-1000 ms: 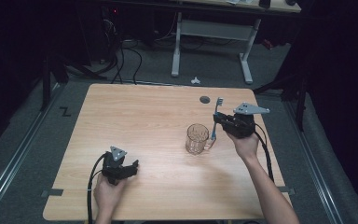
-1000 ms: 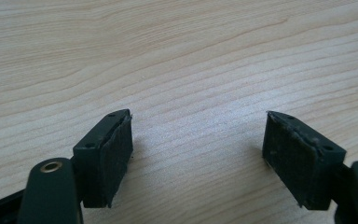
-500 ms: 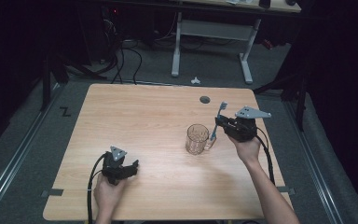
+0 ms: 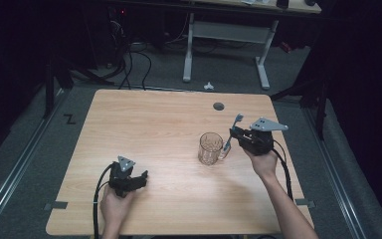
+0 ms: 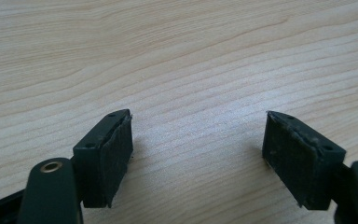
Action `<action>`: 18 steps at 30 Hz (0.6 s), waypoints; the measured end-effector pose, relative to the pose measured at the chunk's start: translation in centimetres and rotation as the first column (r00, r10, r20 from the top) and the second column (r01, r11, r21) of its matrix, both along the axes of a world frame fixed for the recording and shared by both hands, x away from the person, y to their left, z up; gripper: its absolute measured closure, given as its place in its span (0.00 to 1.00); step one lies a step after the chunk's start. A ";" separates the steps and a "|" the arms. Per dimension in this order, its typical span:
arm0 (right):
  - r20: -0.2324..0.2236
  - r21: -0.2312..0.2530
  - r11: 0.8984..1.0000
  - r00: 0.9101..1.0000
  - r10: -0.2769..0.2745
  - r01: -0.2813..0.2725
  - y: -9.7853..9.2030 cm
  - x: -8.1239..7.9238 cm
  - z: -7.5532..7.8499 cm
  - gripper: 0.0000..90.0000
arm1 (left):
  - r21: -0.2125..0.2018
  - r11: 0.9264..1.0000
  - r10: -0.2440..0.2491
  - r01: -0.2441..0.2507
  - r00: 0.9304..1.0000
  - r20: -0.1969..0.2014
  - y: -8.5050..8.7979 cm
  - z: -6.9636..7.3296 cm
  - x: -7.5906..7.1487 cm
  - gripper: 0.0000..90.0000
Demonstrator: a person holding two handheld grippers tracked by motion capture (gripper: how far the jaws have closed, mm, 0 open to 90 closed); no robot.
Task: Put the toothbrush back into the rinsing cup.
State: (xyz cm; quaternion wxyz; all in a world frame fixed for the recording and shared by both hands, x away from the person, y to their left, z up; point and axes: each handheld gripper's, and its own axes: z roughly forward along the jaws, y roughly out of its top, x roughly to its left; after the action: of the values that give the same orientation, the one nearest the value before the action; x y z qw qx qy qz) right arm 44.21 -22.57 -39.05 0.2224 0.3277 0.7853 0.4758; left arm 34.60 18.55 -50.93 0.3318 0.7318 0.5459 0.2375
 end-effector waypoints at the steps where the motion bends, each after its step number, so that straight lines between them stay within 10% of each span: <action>1: 0.003 -0.003 1.000 1.000 0.000 0.000 0.0 0.0 0.0 0.88 | 0.000 1.000 0.000 0.000 1.000 0.000 0.0 0.0 0.0 0.28; 18: -0.006 -0.039 0.999 1.000 0.000 0.000 0.5 -0.2 -1.1 0.88 | 0.000 1.000 0.000 0.000 1.000 0.000 0.0 0.0 0.0 0.28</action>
State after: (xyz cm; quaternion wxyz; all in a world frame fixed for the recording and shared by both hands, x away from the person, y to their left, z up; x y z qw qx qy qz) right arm 44.02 -22.10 -40.10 0.2262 0.3247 0.7951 0.4595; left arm 34.60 18.54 -50.93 0.3319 0.7317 0.5459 0.2375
